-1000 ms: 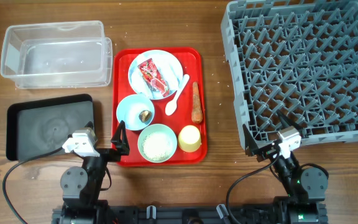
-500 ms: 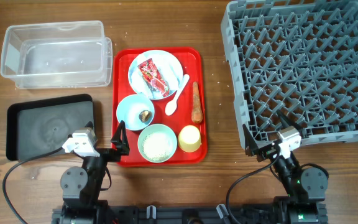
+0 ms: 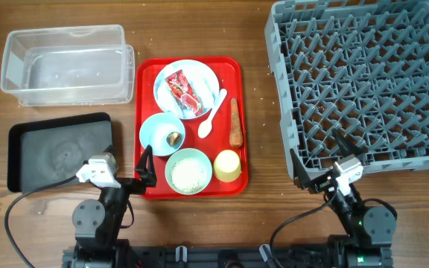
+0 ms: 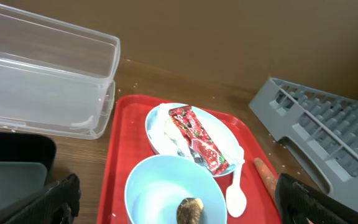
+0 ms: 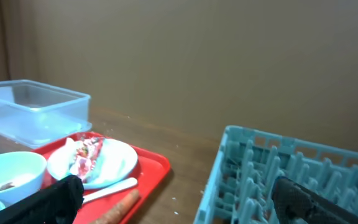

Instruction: Sort waste into correct bins and load items into the dishwasher rack

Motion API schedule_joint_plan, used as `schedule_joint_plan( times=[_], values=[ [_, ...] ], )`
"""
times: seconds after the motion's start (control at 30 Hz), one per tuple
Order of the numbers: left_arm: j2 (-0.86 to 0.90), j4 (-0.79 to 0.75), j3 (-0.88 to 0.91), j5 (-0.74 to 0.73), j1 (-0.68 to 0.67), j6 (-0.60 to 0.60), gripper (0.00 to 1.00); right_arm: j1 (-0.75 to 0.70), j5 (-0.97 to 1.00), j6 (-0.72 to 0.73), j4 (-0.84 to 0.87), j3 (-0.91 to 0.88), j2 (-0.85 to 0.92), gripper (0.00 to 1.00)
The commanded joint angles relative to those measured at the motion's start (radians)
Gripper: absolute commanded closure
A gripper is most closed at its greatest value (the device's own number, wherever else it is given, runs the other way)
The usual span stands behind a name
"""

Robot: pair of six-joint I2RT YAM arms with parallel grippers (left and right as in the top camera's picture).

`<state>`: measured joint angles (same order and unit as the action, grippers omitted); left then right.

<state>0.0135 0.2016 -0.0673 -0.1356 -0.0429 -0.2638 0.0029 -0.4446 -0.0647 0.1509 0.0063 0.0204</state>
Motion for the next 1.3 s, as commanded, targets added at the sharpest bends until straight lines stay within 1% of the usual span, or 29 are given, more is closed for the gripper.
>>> schedule_joint_plan(
  times=[0.0, 0.07, 0.13, 0.2, 0.3, 0.37, 0.47, 0.6, 0.63, 0.73, 0.83, 0.9, 0.93, 1.0, 1.03, 1.1, 1.13, 1.17, 1.2, 1.27],
  values=[
    [0.005, 0.007, -0.055, -0.036, 0.007, -0.013, 0.00, -0.004, -0.079, 0.031, 0.005, 0.024, -0.004, 0.01],
    [0.042, 0.050, -0.121, -0.036, 0.007, -0.013, 0.00, -0.004, -0.097, 0.096, 0.005, 0.053, -0.004, 0.00],
    [0.108, 0.127, -0.219, -0.035, 0.007, -0.013, 0.00, -0.004, -0.163, 0.098, -0.003, 0.107, 0.006, 0.00],
    [0.173, 0.155, -0.291, -0.035, 0.007, -0.013, 0.00, -0.004, -0.166, 0.085, -0.049, 0.168, 0.027, 0.00],
    [0.308, 0.199, -0.422, -0.035, 0.007, -0.012, 0.00, -0.004, -0.166, -0.054, -0.198, 0.298, 0.120, 0.00],
    [0.371, 0.237, -0.479, -0.027, 0.007, -0.011, 0.00, -0.004, -0.166, -0.097, -0.264, 0.366, 0.185, 0.00],
    [0.504, 0.310, -0.594, -0.028, 0.006, -0.005, 0.00, -0.004, -0.163, -0.119, -0.336, 0.491, 0.333, 0.00],
    [0.695, 0.431, -0.785, -0.027, 0.006, 0.002, 0.00, -0.004, -0.161, -0.120, -0.493, 0.708, 0.560, 0.00],
    [0.783, 0.489, -0.866, -0.023, 0.006, 0.029, 0.00, -0.004, -0.147, -0.144, -0.576, 0.814, 0.658, 0.00],
    [0.915, 0.575, -0.979, -0.005, 0.006, 0.029, 0.00, -0.004, -0.135, -0.209, -0.681, 0.936, 0.769, 0.00],
    [1.136, 0.743, -1.203, -0.007, 0.006, 0.029, 0.00, -0.004, -0.106, -0.209, -0.819, 1.090, 0.902, 0.00],
    [1.257, 0.837, -1.345, -0.032, 0.006, 0.028, 0.00, -0.004, -0.107, -0.208, -0.871, 1.152, 0.962, 0.00],
    [1.324, 0.858, -1.417, -0.064, 0.006, 0.028, 0.00, -0.004, -0.112, -0.165, -0.870, 1.158, 0.985, 0.00],
    [1.397, 0.826, -1.468, -0.117, 0.006, 0.027, 0.00, -0.004, -0.129, -0.112, -0.866, 1.158, 1.011, 0.00],
    [1.433, 0.768, -1.468, -0.124, 0.006, 0.013, 0.00, -0.004, -0.129, -0.101, -0.866, 1.158, 1.026, 0.00],
    [1.484, 0.722, -1.468, -0.132, 0.006, 0.008, 0.00, -0.004, -0.129, -0.089, -0.859, 1.158, 1.049, 0.00],
    [1.509, 0.694, -1.468, -0.162, 0.006, -0.005, 0.00, -0.004, -0.129, -0.090, -0.855, 1.158, 1.058, 0.00],
    [1.543, 0.634, -1.468, -0.209, 0.002, -0.004, 0.00, -0.004, -0.129, -0.091, -0.855, 1.158, 1.068, 0.00],
    [1.559, 0.603, -1.468, -0.204, -0.008, -0.001, 0.01, -0.004, -0.127, -0.093, -0.855, 1.158, 1.074, 0.00],
    [1.600, 0.544, -1.468, -0.093, -0.049, -0.001, 0.00, -0.004, -0.125, -0.092, -0.857, 1.158, 1.085, 0.00]
  ],
)
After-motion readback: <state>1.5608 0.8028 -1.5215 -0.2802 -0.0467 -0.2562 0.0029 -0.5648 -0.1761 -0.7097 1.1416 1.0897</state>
